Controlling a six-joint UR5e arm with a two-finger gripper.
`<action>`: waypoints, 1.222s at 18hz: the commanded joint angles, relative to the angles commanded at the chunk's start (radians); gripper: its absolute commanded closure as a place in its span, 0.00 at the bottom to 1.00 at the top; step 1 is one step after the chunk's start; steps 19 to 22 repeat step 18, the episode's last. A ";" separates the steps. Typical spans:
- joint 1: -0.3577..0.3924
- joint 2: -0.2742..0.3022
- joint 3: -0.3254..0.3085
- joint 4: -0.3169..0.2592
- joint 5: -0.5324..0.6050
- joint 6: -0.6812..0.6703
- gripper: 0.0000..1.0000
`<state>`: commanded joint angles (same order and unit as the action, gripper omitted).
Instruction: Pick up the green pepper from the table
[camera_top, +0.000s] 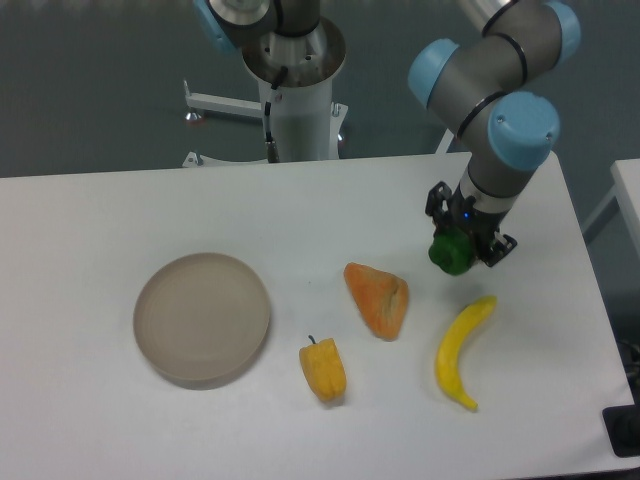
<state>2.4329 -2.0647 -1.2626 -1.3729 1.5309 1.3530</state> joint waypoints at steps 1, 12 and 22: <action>-0.003 -0.003 0.008 -0.006 0.000 0.000 0.68; -0.054 -0.037 0.065 -0.040 0.046 0.115 0.70; -0.051 -0.032 0.051 -0.037 0.037 0.120 0.69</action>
